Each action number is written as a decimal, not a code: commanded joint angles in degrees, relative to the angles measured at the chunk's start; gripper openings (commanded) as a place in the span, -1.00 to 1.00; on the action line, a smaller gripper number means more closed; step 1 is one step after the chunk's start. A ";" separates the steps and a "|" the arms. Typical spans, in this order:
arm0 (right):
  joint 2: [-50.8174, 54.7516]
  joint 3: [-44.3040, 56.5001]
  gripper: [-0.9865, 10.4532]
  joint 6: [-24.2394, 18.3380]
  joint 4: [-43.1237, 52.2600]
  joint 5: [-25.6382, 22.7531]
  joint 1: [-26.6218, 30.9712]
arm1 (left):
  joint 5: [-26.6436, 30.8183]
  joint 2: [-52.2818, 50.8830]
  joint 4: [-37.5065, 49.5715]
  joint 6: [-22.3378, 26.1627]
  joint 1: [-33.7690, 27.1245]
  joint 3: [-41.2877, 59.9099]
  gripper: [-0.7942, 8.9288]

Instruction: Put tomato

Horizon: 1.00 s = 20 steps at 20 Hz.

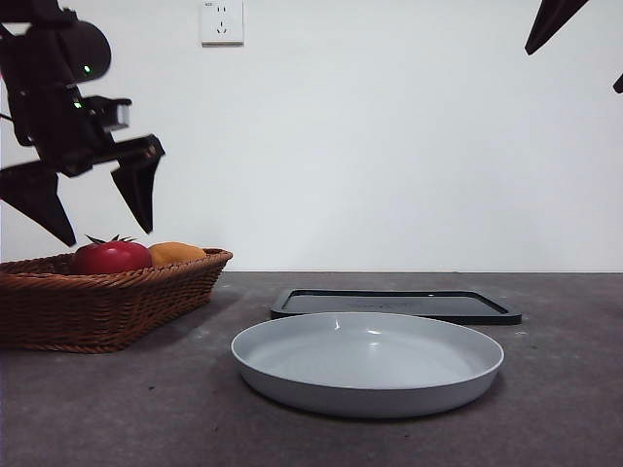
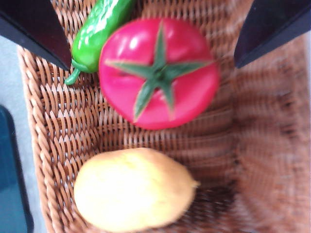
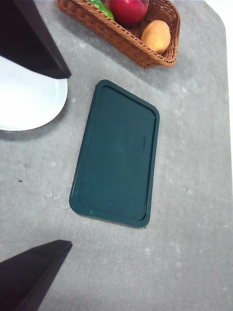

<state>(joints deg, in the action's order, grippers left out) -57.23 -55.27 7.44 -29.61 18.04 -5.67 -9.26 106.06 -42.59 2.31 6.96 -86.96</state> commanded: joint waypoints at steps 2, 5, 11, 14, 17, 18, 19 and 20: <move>-0.33 -0.98 0.42 0.11 0.48 0.24 -0.20 | 0.50 3.96 1.53 1.46 0.90 -1.44 0.51; -0.33 -0.98 0.42 1.16 0.48 1.99 -0.20 | 3.02 5.46 3.93 1.44 1.38 -1.44 0.51; -0.33 -0.98 0.42 1.16 0.44 3.63 -0.20 | 3.30 6.95 4.22 1.36 1.49 -1.44 0.50; -0.33 -0.98 0.42 1.16 0.44 3.63 -0.20 | 3.30 7.48 4.68 1.31 1.53 -1.44 0.41; -0.33 -0.98 0.42 1.14 0.46 3.61 -0.20 | 3.30 7.56 4.90 1.31 1.53 -1.44 0.13; -0.33 -0.98 0.42 1.11 0.46 3.61 -0.20 | 3.30 7.58 4.90 1.29 1.53 -1.44 0.03; -0.33 -0.98 0.42 1.11 0.48 3.61 -0.20 | 3.30 7.58 4.92 1.31 1.53 -1.44 -0.06; -0.33 -0.98 0.42 1.11 0.52 3.61 -0.20 | 3.30 7.58 4.92 1.29 1.53 -1.44 -0.17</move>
<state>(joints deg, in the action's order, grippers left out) -57.23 -55.27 7.94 -29.58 21.43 -5.67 -6.11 112.14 -37.89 3.11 8.29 -86.96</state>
